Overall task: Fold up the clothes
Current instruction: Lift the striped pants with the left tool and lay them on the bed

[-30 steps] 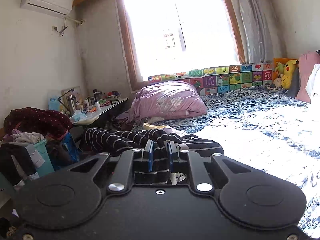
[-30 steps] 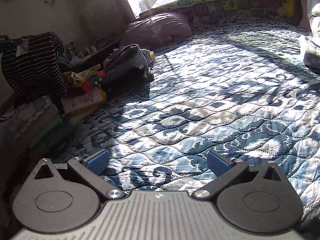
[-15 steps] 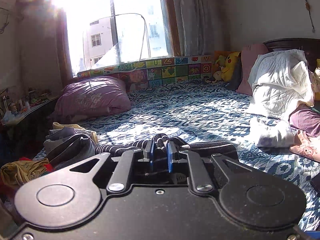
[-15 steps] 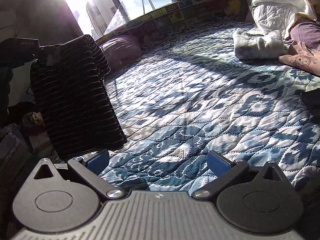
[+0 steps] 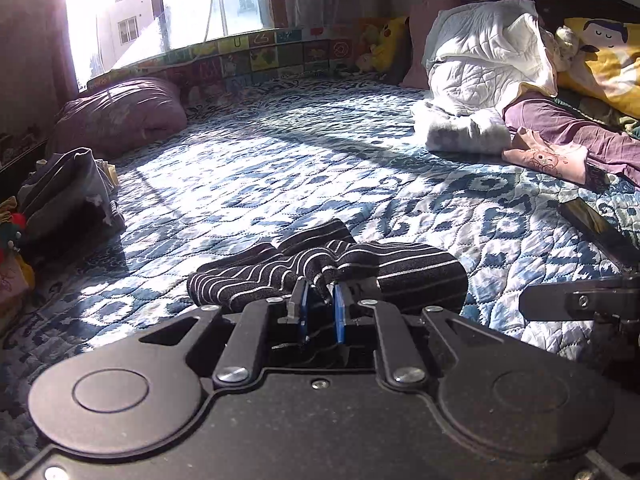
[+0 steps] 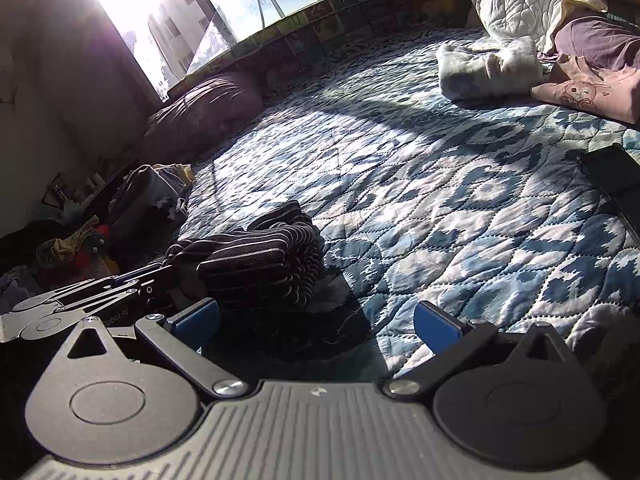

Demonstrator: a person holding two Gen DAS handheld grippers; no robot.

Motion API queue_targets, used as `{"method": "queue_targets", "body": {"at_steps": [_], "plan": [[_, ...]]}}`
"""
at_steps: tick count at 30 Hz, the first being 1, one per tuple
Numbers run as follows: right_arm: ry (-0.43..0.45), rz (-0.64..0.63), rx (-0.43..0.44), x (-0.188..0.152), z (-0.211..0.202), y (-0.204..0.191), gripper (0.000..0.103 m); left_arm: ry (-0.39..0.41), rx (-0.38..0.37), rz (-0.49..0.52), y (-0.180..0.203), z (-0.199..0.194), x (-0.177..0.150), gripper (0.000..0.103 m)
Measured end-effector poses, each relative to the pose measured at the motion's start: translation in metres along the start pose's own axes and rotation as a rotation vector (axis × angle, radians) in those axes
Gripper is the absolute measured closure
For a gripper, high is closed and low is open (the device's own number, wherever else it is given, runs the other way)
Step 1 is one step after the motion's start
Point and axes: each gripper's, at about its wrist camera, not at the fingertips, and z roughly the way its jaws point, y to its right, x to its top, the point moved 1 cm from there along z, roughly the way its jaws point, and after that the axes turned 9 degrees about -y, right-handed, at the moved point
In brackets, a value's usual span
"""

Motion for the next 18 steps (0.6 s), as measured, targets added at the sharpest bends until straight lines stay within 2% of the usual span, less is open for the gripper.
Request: {"method": "queue_targets", "body": {"at_steps": [6, 9, 10, 12, 14, 15, 16, 17, 18], "plan": [[-0.022, -0.004, 0.025, -0.008, 0.007, -0.001, 0.001, -0.111, -0.096, 0.042, 0.017, -0.004, -0.066, 0.096], [-0.039, -0.02, 0.033, -0.014, 0.01, -0.005, 0.001, -0.202, -0.18, 0.07, 0.019, -0.005, -0.084, 0.098], [-0.045, -0.026, 0.036, -0.016, 0.011, -0.006, 0.001, -0.198, -0.187, 0.061, 0.018, -0.009, -0.088, 0.097], [-0.05, -0.041, 0.045, -0.018, 0.011, -0.01, 0.001, -0.183, -0.194, -0.007, 0.007, -0.022, -0.092, 0.097], [-0.049, -0.056, 0.055, -0.019, 0.012, -0.013, 0.001, -0.141, -0.192, -0.14, -0.014, -0.035, -0.092, 0.094], [-0.049, -0.064, 0.059, -0.018, 0.012, -0.014, 0.001, -0.116, -0.187, -0.212, -0.026, -0.041, -0.091, 0.087], [-0.048, -0.072, 0.064, -0.018, 0.012, -0.014, 0.002, -0.093, -0.182, -0.267, -0.036, -0.045, -0.089, 0.069], [-0.048, -0.074, 0.072, -0.02, 0.013, -0.013, 0.003, -0.058, -0.177, -0.345, -0.048, -0.047, -0.086, 0.056], [-0.047, -0.076, 0.08, -0.021, 0.014, -0.011, 0.003, -0.024, -0.174, -0.421, -0.06, -0.05, -0.083, 0.037]]}}
